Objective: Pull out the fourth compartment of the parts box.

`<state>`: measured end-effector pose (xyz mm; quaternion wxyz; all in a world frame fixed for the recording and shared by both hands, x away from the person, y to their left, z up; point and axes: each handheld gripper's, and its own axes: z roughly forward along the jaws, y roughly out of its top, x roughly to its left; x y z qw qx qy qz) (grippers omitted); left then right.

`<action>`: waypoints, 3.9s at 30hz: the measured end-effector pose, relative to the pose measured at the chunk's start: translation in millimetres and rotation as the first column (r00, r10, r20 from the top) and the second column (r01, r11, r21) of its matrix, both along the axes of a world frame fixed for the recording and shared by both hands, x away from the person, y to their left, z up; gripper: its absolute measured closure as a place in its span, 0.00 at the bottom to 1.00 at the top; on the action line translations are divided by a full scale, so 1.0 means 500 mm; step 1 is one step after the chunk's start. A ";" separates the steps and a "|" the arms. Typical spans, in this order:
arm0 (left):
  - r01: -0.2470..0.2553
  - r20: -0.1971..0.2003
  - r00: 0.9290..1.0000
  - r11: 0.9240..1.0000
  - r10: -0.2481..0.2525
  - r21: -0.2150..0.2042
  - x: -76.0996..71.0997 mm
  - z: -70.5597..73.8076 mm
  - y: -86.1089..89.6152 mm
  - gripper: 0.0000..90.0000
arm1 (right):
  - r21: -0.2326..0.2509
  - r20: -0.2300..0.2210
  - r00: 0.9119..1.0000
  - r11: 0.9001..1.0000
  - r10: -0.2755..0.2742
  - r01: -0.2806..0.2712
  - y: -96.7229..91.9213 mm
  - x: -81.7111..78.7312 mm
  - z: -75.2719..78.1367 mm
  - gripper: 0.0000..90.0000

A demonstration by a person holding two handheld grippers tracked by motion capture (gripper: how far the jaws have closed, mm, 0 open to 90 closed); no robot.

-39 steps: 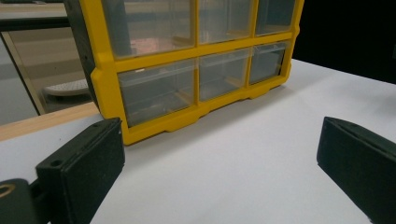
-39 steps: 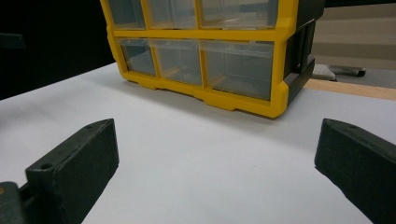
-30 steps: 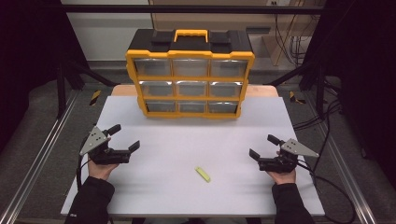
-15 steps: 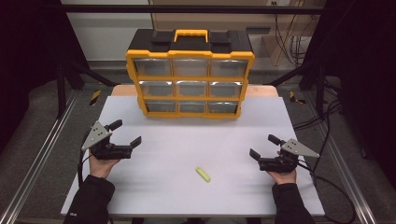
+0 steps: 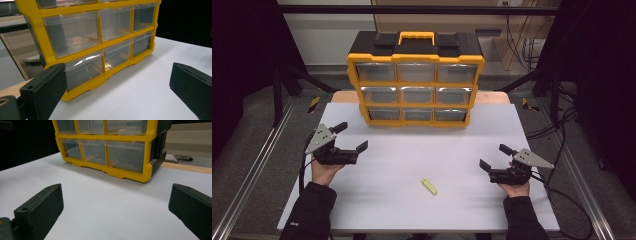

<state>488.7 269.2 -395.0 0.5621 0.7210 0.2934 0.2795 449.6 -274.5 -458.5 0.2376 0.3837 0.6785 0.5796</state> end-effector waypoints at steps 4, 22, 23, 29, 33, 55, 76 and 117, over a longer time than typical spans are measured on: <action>0.001 0.013 1.000 1.000 -0.001 0.001 0.008 0.005 -0.007 0.02 | 0.003 0.000 1.000 1.000 0.002 -0.002 0.000 0.001 0.000 0.00; -0.005 0.054 0.999 0.997 0.001 0.082 0.037 0.040 -0.043 0.02 | -0.004 -0.003 1.000 1.000 0.000 0.000 0.001 0.001 -0.001 0.00; -0.007 0.060 0.998 0.996 0.002 0.086 0.038 0.042 -0.045 0.02 | -0.004 -0.004 1.000 1.000 0.000 0.000 0.001 0.001 -0.001 0.00; -0.003 0.077 0.997 0.992 -0.006 0.125 0.048 0.053 -0.055 0.02 | -0.007 -0.003 1.000 1.000 0.000 0.000 0.001 0.001 -0.001 0.00; 0.001 0.088 0.996 0.989 -0.015 0.149 0.056 0.061 -0.060 0.03 | -0.006 -0.003 1.000 1.000 0.000 0.000 0.001 0.001 -0.001 0.00; -0.012 0.135 0.990 0.963 -0.026 0.269 0.100 0.092 -0.075 0.03 | -0.006 -0.004 1.000 1.000 0.000 0.000 0.000 0.001 -0.001 0.00; -0.046 0.224 0.973 0.908 -0.054 0.417 0.134 0.111 -0.089 0.05 | -0.010 -0.002 1.000 1.000 0.002 -0.002 0.000 0.002 -0.001 0.00; -0.111 0.325 0.927 0.689 -0.188 0.716 0.215 0.072 -0.146 0.15 | -0.013 -0.003 1.000 1.000 0.005 -0.005 0.001 0.002 -0.002 0.00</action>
